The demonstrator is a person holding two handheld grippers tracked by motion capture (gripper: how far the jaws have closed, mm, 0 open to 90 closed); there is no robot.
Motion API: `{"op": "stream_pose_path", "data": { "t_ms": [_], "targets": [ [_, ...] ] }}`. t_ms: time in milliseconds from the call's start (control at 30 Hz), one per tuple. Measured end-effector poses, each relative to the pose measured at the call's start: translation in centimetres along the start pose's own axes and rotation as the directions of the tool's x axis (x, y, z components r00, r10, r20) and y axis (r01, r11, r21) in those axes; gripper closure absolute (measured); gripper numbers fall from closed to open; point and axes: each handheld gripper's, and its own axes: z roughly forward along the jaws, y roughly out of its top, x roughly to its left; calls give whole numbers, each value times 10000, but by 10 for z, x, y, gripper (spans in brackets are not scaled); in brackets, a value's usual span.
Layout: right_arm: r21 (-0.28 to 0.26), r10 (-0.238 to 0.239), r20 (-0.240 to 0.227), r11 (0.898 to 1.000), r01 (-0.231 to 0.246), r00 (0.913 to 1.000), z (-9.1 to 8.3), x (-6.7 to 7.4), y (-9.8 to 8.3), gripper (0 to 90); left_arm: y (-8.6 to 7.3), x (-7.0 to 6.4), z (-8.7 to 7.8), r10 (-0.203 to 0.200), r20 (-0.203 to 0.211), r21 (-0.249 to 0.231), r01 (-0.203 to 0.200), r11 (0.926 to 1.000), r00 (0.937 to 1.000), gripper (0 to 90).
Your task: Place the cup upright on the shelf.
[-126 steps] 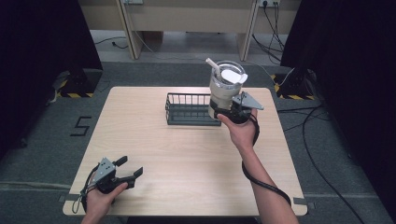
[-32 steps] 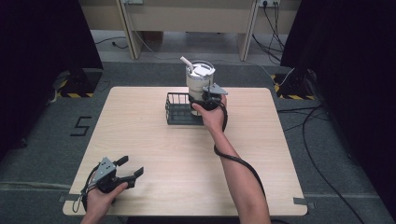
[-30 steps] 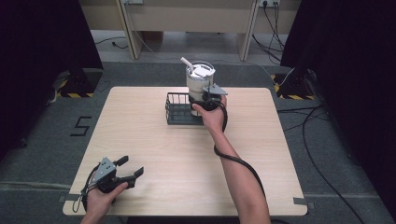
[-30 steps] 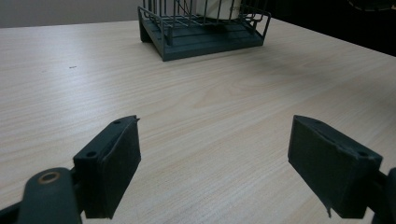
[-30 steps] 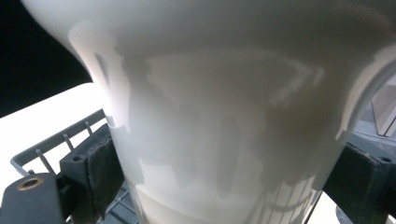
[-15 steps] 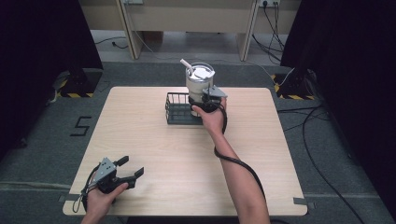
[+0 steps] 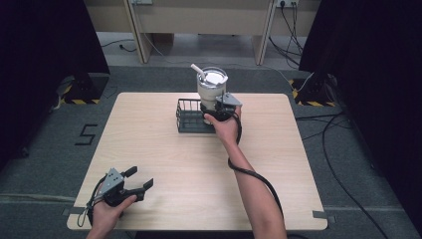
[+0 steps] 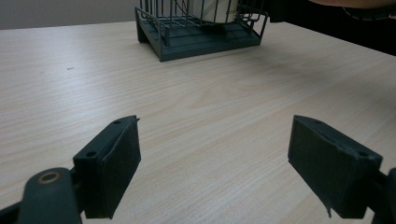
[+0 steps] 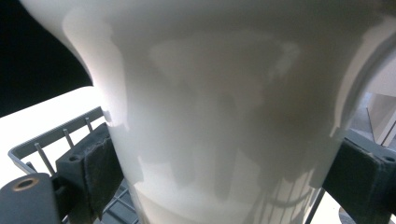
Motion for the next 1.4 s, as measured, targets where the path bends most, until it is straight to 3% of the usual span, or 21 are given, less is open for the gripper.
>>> {"op": "stream_pose_path", "data": {
  "t_ms": [400, 1400],
  "targets": [
    [21, -4, -56, 10000, 4, 10000, -8, 0, 0, 96, 0, -1, 0, 36, 43, 16, -36, 10000, 10000, 163],
    [54, -111, -174, 9999, 112, 9998, -54, -8, -4, 108, 0, -3, 2, 97, 64, 51, -97, 9999, 9999, 163]
  ]
}}
